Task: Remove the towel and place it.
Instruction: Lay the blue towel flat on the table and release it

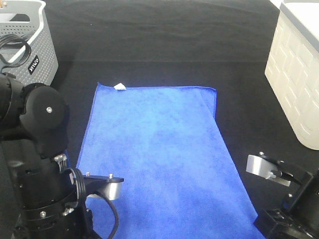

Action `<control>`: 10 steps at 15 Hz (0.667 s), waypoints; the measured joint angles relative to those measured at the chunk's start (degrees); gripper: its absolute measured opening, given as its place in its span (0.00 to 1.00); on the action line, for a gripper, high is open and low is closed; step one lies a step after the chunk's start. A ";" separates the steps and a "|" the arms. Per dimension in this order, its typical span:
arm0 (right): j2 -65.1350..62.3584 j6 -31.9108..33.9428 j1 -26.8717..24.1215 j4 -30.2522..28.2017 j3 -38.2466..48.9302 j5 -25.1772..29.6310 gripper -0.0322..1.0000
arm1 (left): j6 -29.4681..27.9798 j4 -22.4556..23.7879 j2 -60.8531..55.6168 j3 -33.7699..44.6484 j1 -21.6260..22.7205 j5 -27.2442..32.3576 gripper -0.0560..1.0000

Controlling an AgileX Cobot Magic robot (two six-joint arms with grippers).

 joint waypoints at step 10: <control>-3.27 1.43 0.00 -1.15 -2.52 2.86 0.64 | -1.72 -0.69 -2.18 -0.57 0.00 4.76 0.72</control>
